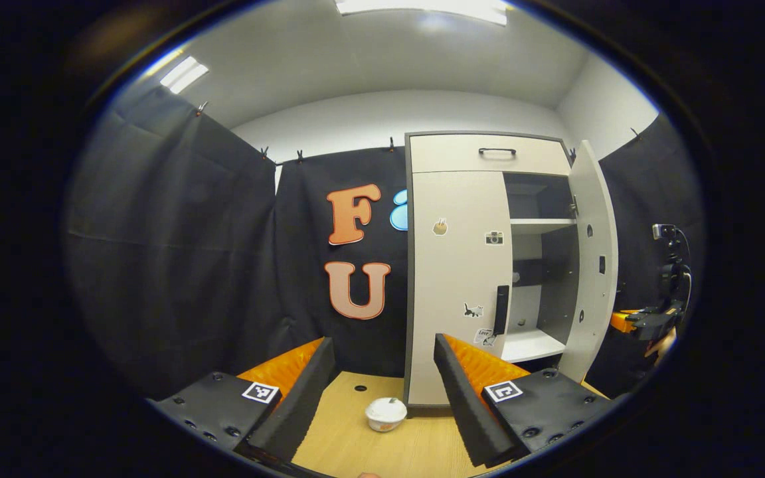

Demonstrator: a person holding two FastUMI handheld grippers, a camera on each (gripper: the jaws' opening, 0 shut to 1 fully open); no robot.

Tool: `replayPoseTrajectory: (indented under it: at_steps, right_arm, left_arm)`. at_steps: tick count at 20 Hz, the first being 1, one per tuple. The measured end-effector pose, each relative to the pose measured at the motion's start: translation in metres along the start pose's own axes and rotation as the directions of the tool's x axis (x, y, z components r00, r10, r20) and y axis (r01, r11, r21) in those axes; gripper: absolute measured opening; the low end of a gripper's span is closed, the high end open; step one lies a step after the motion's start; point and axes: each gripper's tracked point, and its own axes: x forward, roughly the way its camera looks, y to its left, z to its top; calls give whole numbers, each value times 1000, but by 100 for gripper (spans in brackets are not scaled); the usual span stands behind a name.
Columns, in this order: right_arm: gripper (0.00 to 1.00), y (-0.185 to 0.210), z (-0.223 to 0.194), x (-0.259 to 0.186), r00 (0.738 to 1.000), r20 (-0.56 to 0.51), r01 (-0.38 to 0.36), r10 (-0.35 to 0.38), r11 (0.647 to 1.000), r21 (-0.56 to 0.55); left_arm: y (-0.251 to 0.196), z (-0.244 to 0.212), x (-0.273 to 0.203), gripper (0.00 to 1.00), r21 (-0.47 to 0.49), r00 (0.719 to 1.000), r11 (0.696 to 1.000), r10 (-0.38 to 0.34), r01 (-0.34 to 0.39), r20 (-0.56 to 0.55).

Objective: Open the right door of the double-door shoe cabinet with the right hand, and open the left door with the left hand.

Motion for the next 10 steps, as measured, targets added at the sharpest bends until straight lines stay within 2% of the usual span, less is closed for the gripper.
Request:
replayPoseTrajectory:
  at_steps: [7,8,10]
  right_arm:
    - [0,-36,1,1,1000,4,25,-25,1000,-7]
    - [0,-37,1,1,1000,2,14,-14,1000,7]
    - [0,-21,-1,-1,997,-11,-76,76,996,51]
  left_arm:
    - [-67,-3,23,97,-15,1000,999,-29,29,-8]
    - [-79,-4,27,96,-13,999,999,-37,36,-10]
    - [-103,-3,37,97,-19,998,998,-56,56,-6]
